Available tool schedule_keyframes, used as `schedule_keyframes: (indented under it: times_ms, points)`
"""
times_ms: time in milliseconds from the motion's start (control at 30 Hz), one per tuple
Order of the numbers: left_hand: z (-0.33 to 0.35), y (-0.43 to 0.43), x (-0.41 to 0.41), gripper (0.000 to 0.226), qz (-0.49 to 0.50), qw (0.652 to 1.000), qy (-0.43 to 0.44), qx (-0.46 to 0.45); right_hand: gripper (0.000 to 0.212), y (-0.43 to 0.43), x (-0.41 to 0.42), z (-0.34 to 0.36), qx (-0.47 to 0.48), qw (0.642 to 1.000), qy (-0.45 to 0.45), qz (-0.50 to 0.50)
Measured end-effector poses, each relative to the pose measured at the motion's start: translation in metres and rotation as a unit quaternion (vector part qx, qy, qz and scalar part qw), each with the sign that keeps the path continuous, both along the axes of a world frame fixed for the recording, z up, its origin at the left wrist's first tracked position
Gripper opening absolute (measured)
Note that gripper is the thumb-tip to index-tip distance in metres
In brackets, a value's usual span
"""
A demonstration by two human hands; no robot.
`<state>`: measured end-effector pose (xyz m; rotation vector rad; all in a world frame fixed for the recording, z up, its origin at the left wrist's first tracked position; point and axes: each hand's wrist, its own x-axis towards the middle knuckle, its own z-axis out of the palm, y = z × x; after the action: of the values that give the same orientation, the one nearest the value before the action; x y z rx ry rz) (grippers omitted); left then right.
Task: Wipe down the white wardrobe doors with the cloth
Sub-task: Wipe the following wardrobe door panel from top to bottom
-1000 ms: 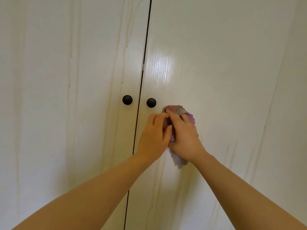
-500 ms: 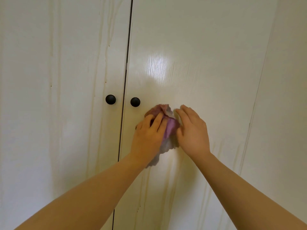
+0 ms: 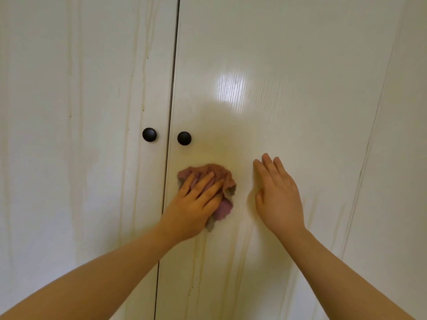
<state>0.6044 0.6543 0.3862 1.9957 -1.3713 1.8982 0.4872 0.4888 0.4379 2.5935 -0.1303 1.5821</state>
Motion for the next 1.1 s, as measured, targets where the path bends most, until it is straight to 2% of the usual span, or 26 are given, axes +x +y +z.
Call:
schedule_keyframes:
  times_ms: [100,167,367,433,533,600,700,767,867,900,933,1033,1100]
  points:
    - [0.029,-0.010,-0.001,0.043,-0.015,0.988,0.071,-0.139,0.056,-0.004,0.001,0.001,0.006,1.000,-0.008,0.018]
    - [0.028,-0.024,-0.005,0.047,-0.006,0.980,0.090,-0.178,0.056,-0.004,0.003,-0.001,0.012,0.999,-0.010,0.030]
    - [-0.013,-0.006,0.000,0.046,0.021,0.999,-0.021,0.019,0.054,-0.009,0.002,-0.007,0.015,0.998,-0.027,0.054]
    - [0.004,-0.006,0.000,0.043,0.020,0.999,-0.011,-0.025,0.054,-0.014,-0.003,-0.012,0.013,0.998,-0.043,0.046]
    - [0.019,-0.021,-0.009,0.040,0.012,0.987,0.066,-0.149,0.052,-0.022,-0.011,-0.017,0.025,0.998,-0.060,0.017]
    - [-0.002,-0.030,-0.014,0.042,0.008,0.992,0.061,-0.108,0.052,-0.028,-0.015,-0.021,0.030,0.998,-0.062,0.004]
    - [-0.027,-0.024,-0.017,0.045,0.011,0.999,0.007,0.033,0.052,-0.042,-0.022,-0.021,0.031,0.998,-0.056,-0.012]
    - [-0.013,-0.025,-0.015,0.045,0.019,1.000,-0.001,0.019,0.052,-0.050,-0.026,-0.019,0.032,0.998,-0.057,-0.016]
    - [0.008,-0.044,-0.021,0.041,0.018,0.991,0.056,-0.118,0.052,-0.059,-0.029,-0.018,0.041,0.998,-0.051,-0.012]
    - [0.004,-0.051,-0.024,0.041,0.013,0.990,0.062,-0.129,0.052,-0.061,-0.030,-0.018,0.039,0.998,-0.048,-0.013]
    - [-0.005,-0.056,-0.025,0.041,0.008,0.993,0.049,-0.108,0.052,-0.062,-0.031,-0.017,0.034,0.998,-0.046,-0.014]
    - [-0.033,-0.053,-0.028,0.043,0.005,0.999,0.003,0.042,0.056,-0.068,-0.035,-0.017,0.020,0.999,-0.032,-0.015]
    - [-0.022,-0.051,-0.027,0.046,0.020,0.998,-0.016,0.055,0.056,-0.077,-0.040,-0.016,0.016,0.999,-0.032,-0.013]
